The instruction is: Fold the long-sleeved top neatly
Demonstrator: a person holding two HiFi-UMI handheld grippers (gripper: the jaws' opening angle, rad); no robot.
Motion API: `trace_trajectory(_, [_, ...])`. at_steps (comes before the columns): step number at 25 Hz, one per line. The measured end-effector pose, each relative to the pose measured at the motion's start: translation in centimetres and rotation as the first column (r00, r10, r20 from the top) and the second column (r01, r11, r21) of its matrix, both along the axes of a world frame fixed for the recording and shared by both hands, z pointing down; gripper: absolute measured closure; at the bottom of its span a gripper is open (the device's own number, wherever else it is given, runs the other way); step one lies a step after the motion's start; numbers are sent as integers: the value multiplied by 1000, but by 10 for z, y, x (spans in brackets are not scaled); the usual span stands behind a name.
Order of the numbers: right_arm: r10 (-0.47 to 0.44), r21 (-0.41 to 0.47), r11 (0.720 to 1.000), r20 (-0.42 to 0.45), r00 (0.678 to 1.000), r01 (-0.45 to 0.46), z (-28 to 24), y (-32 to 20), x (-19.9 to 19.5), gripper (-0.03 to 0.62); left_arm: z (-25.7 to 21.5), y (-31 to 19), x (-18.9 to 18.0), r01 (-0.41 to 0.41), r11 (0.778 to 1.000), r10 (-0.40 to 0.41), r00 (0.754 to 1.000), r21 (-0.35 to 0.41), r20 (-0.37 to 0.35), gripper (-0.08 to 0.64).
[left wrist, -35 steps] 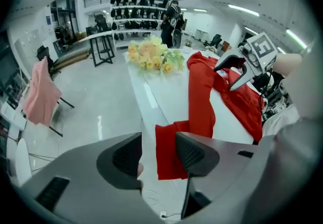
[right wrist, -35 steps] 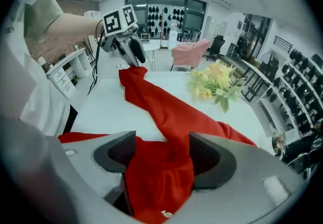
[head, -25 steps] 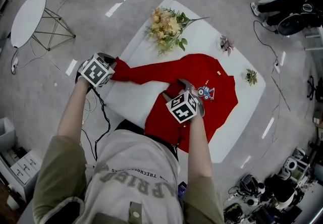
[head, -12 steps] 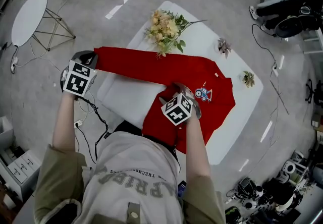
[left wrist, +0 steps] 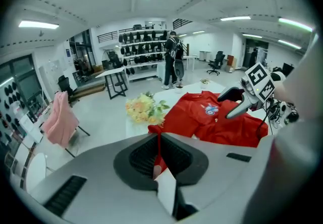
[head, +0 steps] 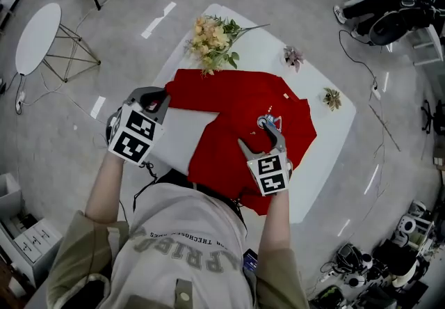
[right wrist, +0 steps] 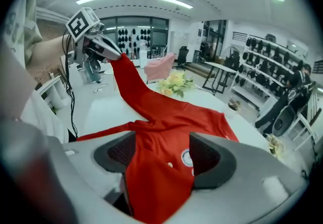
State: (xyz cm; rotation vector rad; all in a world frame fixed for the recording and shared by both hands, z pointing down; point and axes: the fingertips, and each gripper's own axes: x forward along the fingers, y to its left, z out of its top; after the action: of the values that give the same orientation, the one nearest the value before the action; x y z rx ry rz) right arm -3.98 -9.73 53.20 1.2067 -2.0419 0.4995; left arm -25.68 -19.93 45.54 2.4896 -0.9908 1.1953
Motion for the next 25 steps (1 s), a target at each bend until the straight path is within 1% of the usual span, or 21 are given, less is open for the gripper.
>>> trace_trajectory(3, [79, 12, 997, -10, 997, -78, -4, 29, 42, 258, 3, 33, 59, -89, 996, 89, 996, -18, -31, 535])
trace_trajectory(5, [125, 2, 992, -21, 992, -125, -5, 50, 67, 258, 6, 60, 100, -169, 985, 168, 985, -28, -36, 535])
trace_trajectory(7, [148, -7, 989, -46, 988, -149, -3, 69, 89, 258, 12, 91, 139, -254, 966, 253, 967, -44, -31, 535])
trace_trajectory(9, [167, -12, 986, -67, 984, -168, -1, 87, 107, 258, 20, 122, 173, -330, 942, 329, 944, -65, -25, 535])
trace_trajectory(12, [192, -18, 981, -77, 978, -194, 2, 111, 130, 258, 35, 162, 214, -409, 907, 410, 912, -97, -17, 535])
trace_trajectory(14, [200, -20, 979, -77, 977, -202, 3, 125, 141, 258, 41, 181, 236, -444, 890, 446, 895, -103, -6, 535])
trace_trajectory(18, [201, -30, 979, -57, 978, -203, 6, 146, 153, 258, 55, 214, 270, -490, 863, 495, 869, -123, 13, 535])
trace_trajectory(21, [179, -45, 982, -77, 981, -182, 13, 158, 160, 258, 70, 239, 289, -515, 843, 524, 851, -153, 24, 535])
trace_trajectory(23, [163, -58, 984, -86, 983, -168, 18, 165, 165, 258, 85, 256, 299, -532, 830, 546, 837, -171, 46, 535])
trace_trajectory(25, [151, -72, 985, -83, 985, -157, 22, 171, 168, 258, 104, 269, 305, -552, 814, 573, 815, -181, 87, 535])
